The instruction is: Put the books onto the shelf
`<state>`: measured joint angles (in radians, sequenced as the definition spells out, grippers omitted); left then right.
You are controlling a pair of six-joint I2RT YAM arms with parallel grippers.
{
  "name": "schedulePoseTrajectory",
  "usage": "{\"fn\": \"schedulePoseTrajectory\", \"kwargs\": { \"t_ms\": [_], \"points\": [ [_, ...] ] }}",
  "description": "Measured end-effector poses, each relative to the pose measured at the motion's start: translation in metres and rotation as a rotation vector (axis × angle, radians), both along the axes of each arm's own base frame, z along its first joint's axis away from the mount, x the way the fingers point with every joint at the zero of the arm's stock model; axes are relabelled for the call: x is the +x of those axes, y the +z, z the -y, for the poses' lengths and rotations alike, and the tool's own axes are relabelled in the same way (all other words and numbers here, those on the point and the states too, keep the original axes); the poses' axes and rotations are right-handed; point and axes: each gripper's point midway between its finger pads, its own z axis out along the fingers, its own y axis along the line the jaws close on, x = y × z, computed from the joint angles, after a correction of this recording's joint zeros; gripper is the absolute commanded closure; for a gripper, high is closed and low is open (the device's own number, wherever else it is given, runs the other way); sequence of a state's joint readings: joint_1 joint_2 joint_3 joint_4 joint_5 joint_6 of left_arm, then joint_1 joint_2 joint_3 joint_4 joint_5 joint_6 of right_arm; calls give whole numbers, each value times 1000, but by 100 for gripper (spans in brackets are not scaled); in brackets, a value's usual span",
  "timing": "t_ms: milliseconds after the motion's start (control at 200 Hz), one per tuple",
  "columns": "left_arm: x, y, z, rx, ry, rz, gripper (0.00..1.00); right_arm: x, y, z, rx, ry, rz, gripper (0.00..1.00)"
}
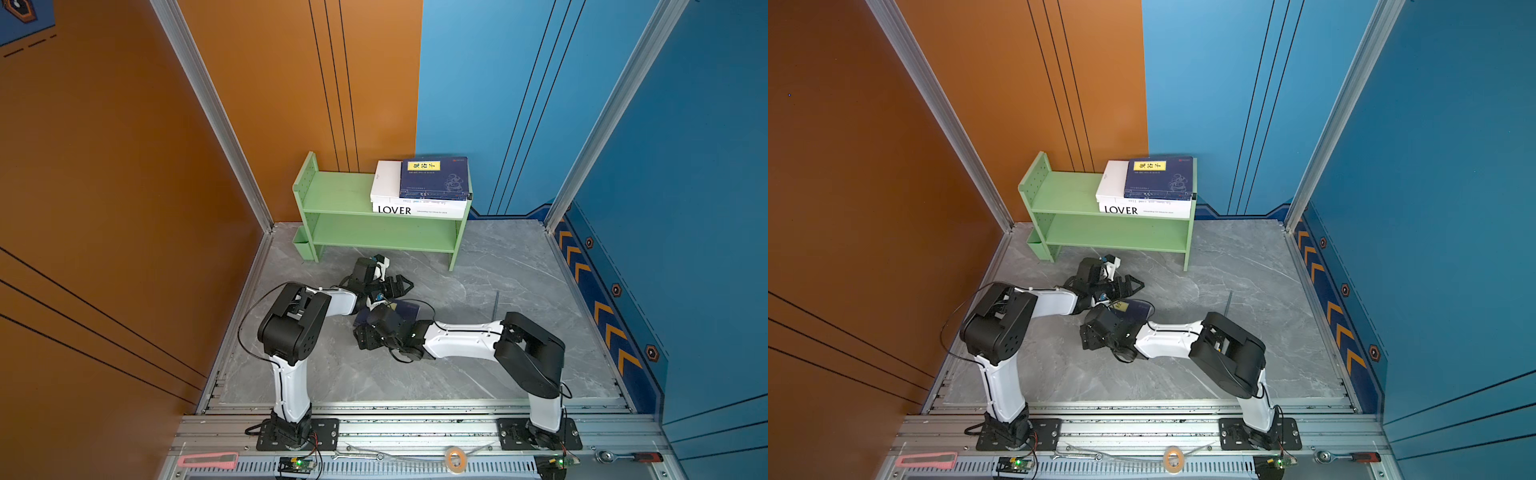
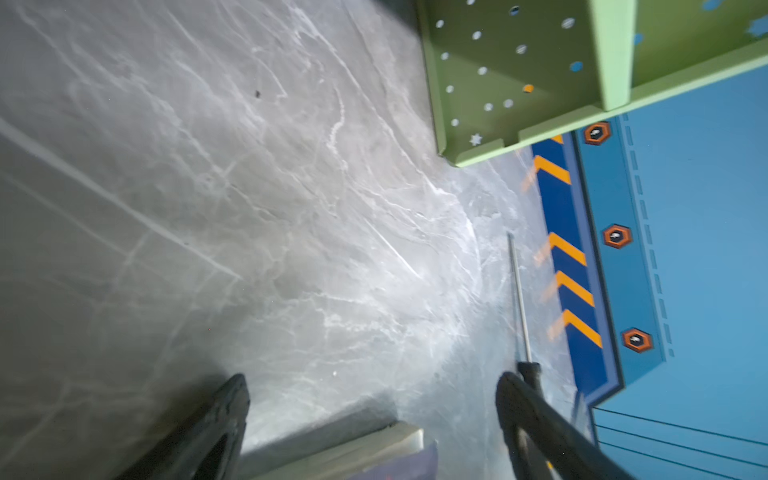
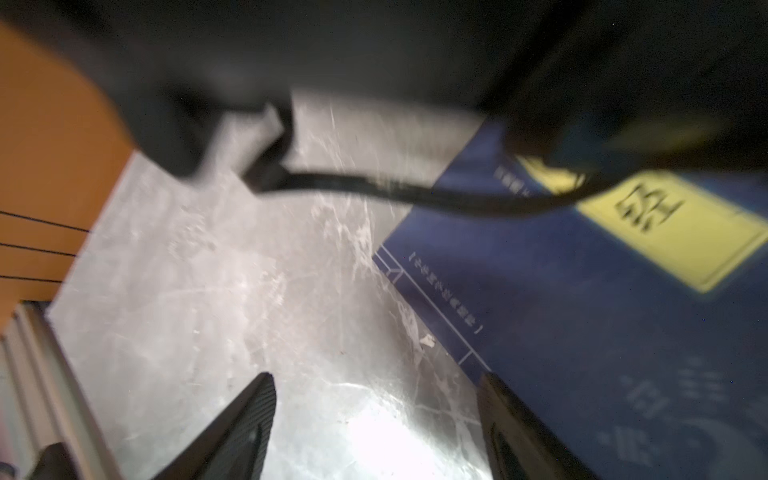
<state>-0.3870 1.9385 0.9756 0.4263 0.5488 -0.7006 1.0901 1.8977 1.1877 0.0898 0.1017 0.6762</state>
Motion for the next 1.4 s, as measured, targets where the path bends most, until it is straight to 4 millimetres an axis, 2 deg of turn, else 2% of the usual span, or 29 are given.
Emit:
{"fn": "schedulePoseTrajectory", "kwargs": {
  "t_ms": [140,275,416,556,716,871,931,991,1167,1252,1402],
  "points": [
    [3,11,-16,-101,53,-5,7,-1,39,14,44,-9,60,17],
    [13,42,-36,-223,134,37,7,0,61,31,36,-38,119,14],
    [13,78,-55,-304,206,99,7,9,62,52,-17,-82,154,12],
    [-2,94,-74,-337,278,113,7,34,52,79,-78,-150,153,12],
    [-34,88,-99,-297,389,53,5,72,36,107,-123,-245,137,12],
    [-66,90,-122,-190,517,-29,3,97,8,110,-170,-270,101,13],
    [-80,90,-130,-163,555,-54,3,102,-1,108,-179,-261,83,14],
    [-96,82,-138,-160,593,-90,4,105,-9,104,-183,-251,68,15],
    [-147,27,-147,-107,659,-283,5,111,-23,90,-181,-220,38,19],
    [-155,23,-145,-104,664,-318,6,112,-30,86,-186,-209,26,20],
    [-155,19,-142,-105,673,-352,6,112,-46,84,-209,-201,5,22]
  ]
}}
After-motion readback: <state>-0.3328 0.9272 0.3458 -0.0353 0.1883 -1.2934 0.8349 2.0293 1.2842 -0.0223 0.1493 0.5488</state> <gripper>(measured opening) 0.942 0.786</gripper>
